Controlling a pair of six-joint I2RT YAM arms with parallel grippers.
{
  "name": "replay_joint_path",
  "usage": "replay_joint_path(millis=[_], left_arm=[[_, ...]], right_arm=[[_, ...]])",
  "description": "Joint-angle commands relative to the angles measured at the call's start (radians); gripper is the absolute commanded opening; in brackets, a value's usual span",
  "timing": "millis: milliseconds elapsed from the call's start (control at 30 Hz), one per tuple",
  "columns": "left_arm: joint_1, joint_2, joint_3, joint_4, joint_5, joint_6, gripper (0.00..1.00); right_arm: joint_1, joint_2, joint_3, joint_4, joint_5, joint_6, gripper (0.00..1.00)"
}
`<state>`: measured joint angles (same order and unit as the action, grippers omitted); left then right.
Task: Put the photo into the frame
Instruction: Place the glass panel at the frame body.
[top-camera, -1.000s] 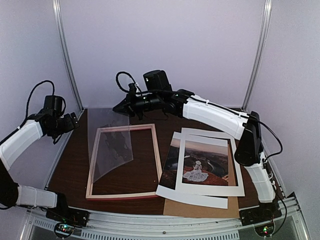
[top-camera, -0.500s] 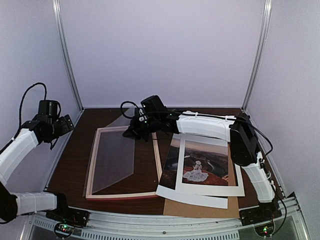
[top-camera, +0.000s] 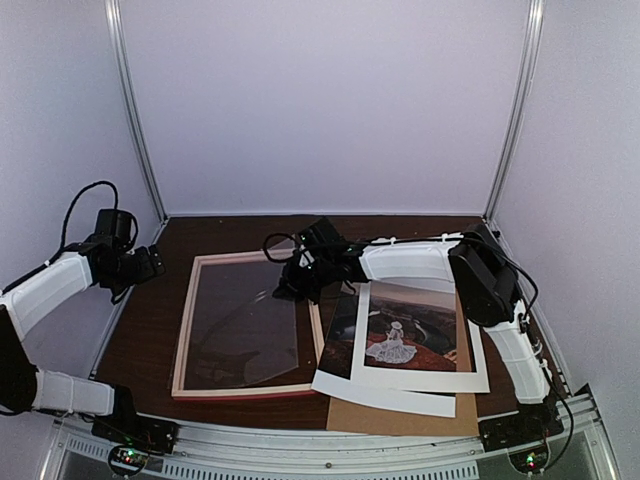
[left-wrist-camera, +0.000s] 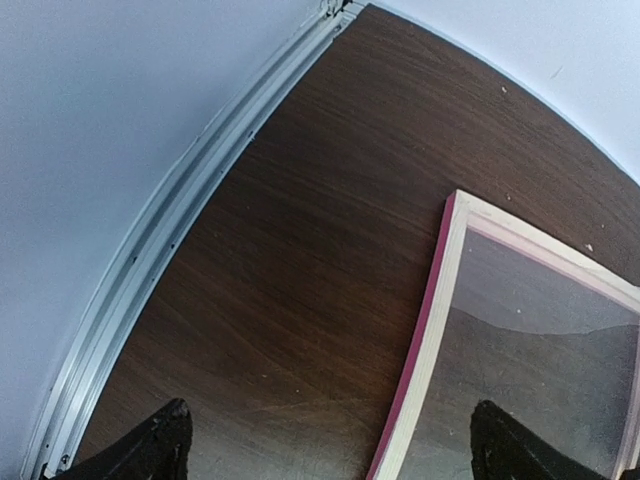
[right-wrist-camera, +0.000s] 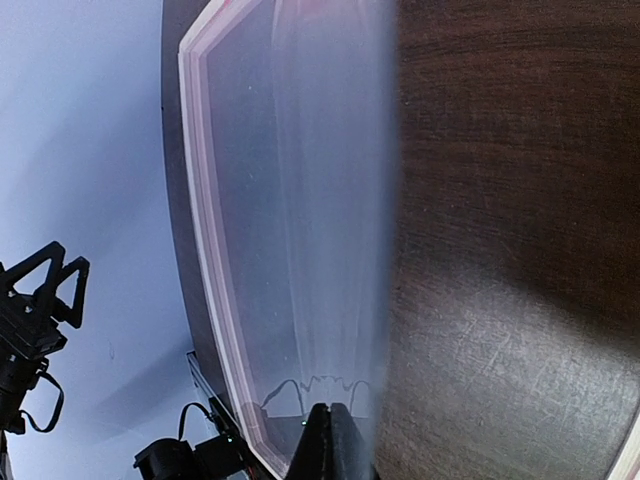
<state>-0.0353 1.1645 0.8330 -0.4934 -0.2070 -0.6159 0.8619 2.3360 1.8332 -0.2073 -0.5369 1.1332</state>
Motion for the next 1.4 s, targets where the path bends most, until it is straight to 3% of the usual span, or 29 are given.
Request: replay_joint_path(millis=[0, 1367], left_arm=[[0.002, 0.019, -0.024, 0.057, 0.052, 0.026, 0.98], [-0.023, 0.086, -0.029, 0.089, 0.083, 0.044, 0.98]], right_arm=[[-0.009, -0.039, -0.021, 0.008, 0.021, -0.036, 0.0], [-0.024, -0.036, 0.073, -0.063, -0.009, -0.119, 0.0]])
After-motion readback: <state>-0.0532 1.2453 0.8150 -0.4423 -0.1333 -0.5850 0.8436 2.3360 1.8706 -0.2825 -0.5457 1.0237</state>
